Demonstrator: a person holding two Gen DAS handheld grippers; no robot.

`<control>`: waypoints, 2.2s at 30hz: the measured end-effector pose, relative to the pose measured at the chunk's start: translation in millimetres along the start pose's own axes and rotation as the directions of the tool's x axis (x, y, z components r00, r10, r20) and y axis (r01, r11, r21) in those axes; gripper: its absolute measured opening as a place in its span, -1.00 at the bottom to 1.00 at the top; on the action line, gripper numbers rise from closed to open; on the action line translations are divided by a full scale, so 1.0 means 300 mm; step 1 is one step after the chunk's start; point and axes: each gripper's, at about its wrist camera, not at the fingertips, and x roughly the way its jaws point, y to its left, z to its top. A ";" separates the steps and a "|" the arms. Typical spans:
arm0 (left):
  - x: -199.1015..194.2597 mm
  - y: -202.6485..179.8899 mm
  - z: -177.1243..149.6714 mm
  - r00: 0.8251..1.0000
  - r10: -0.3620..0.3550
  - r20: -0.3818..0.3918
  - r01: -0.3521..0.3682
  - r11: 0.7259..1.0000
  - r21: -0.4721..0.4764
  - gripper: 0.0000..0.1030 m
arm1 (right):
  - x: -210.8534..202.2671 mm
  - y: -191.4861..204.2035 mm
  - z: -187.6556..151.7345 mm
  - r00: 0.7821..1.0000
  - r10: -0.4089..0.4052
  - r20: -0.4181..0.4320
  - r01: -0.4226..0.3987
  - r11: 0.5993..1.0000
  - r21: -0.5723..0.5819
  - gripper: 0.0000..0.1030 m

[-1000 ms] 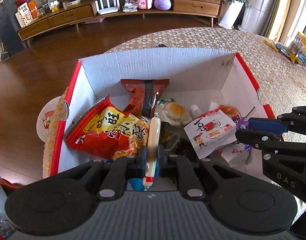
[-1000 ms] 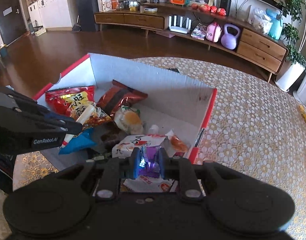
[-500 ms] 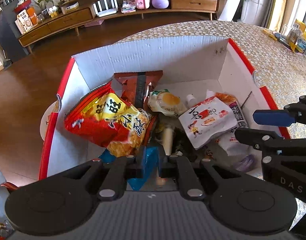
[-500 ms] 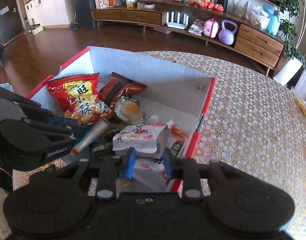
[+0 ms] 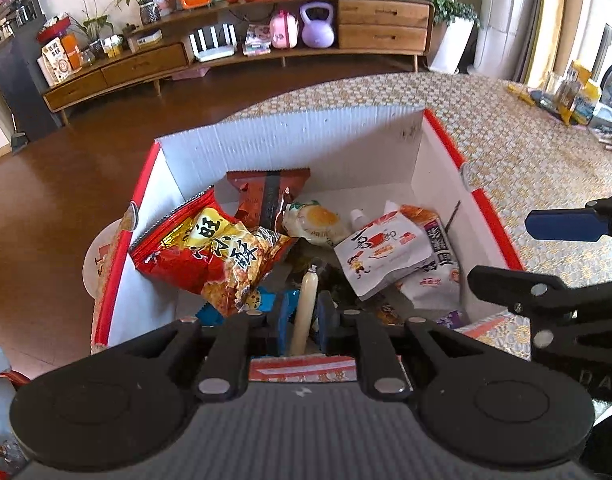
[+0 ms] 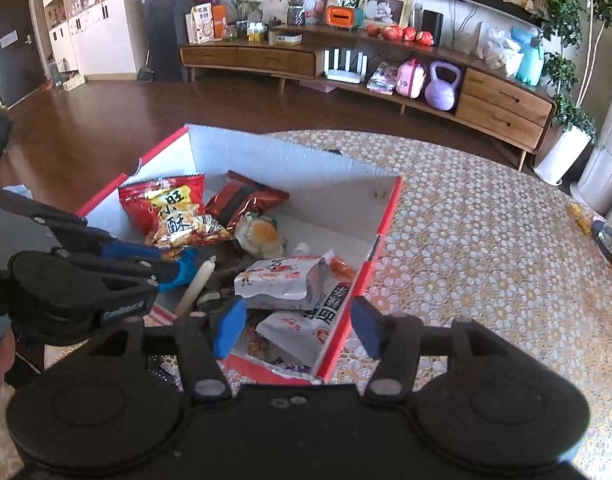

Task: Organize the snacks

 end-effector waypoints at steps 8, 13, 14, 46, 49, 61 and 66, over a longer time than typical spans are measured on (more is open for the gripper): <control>-0.088 0.000 -0.024 0.999 0.006 0.054 -0.005 1.000 -0.014 -0.71 | -0.085 -0.032 -0.012 0.999 0.006 0.041 -0.007 1.000 0.025 0.25; -0.141 0.000 -0.049 0.996 -0.012 0.088 0.015 0.999 -0.029 -0.71 | -0.146 -0.047 -0.030 0.997 0.018 0.076 -0.019 1.000 0.020 0.42; -0.153 -0.003 -0.055 0.995 -0.015 0.097 0.018 0.999 -0.030 -0.70 | -0.156 -0.051 -0.035 0.997 0.020 0.081 -0.022 0.999 0.025 0.44; -0.397 -0.104 -0.227 0.933 0.000 0.361 0.025 0.998 -0.064 1.00 | -0.406 -0.057 -0.229 0.937 -0.044 0.347 0.023 0.998 0.063 1.00; -0.398 -0.109 -0.240 0.935 0.003 0.355 0.026 0.997 -0.077 1.00 | -0.402 -0.067 -0.241 0.939 -0.041 0.342 0.018 0.997 0.069 1.00; -0.424 -0.115 -0.267 0.935 0.007 0.356 0.029 0.995 -0.094 1.00 | -0.406 -0.063 -0.280 0.942 -0.040 0.334 0.015 0.997 0.077 1.00; -0.440 -0.114 -0.268 0.929 0.017 0.369 0.020 0.995 -0.097 1.00 | -0.401 -0.072 -0.294 0.944 -0.040 0.329 0.009 0.996 0.094 1.00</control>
